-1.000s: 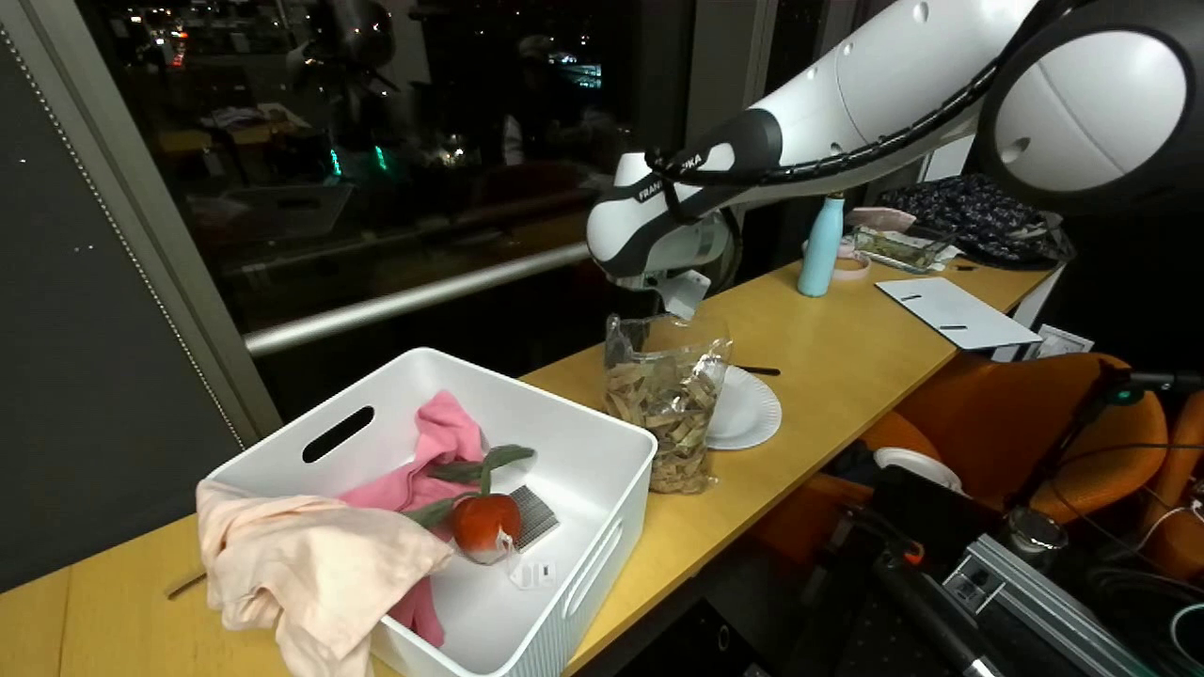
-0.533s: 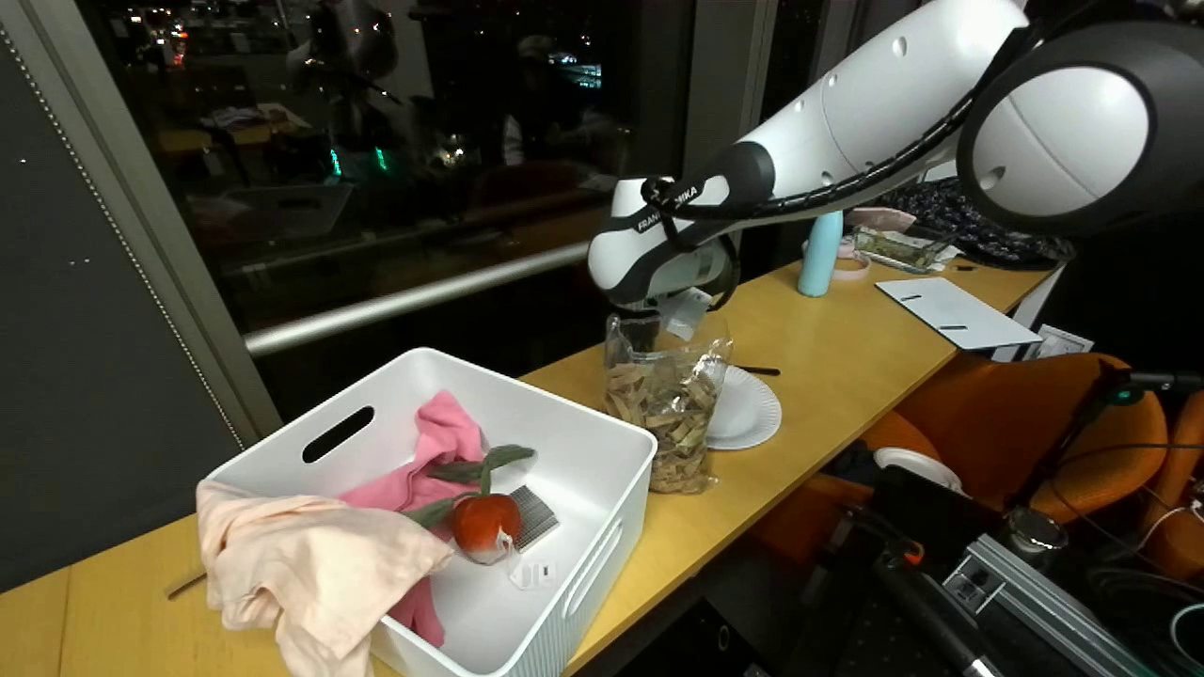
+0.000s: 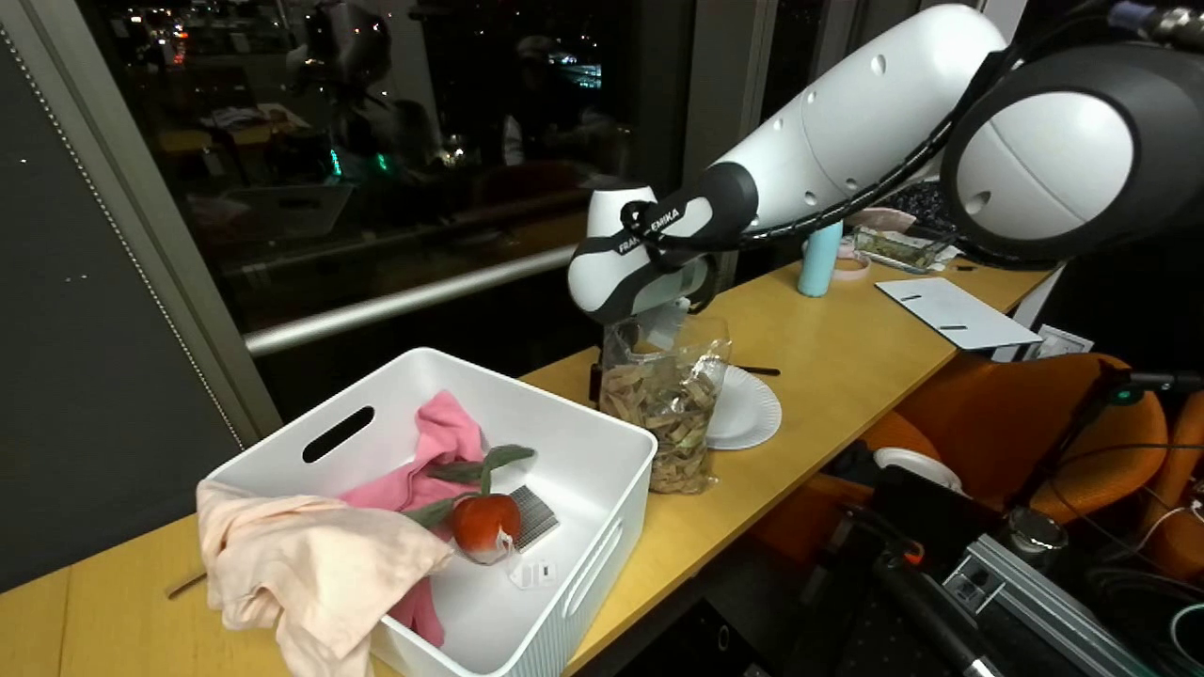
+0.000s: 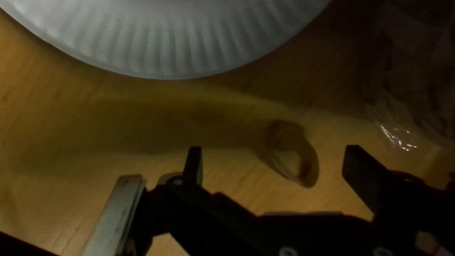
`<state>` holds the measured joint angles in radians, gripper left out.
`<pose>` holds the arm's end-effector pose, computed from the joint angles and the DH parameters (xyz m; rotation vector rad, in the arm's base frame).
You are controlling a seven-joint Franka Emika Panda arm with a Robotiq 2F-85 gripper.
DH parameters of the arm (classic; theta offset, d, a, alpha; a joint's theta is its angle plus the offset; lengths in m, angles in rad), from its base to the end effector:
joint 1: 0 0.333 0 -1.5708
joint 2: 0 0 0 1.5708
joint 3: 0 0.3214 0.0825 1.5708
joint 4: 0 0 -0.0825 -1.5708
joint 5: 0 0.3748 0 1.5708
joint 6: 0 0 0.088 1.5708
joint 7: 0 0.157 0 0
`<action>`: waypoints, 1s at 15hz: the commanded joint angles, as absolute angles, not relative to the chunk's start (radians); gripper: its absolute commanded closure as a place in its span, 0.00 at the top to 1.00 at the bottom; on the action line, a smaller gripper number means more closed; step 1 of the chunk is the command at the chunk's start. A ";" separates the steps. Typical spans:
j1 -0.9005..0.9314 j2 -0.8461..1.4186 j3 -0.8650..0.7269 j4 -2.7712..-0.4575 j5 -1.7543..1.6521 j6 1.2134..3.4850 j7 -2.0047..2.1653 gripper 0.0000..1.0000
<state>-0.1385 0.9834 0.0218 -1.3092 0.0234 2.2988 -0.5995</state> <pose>0.7329 -0.0875 0.1004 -3.0293 -0.7053 -0.0287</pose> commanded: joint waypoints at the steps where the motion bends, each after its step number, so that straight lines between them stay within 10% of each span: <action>1: -0.132 1.019 0.032 -1.264 -0.018 2.288 -0.564 1.00; 15: -0.131 1.024 0.028 -1.255 -0.045 2.323 -0.545 0.00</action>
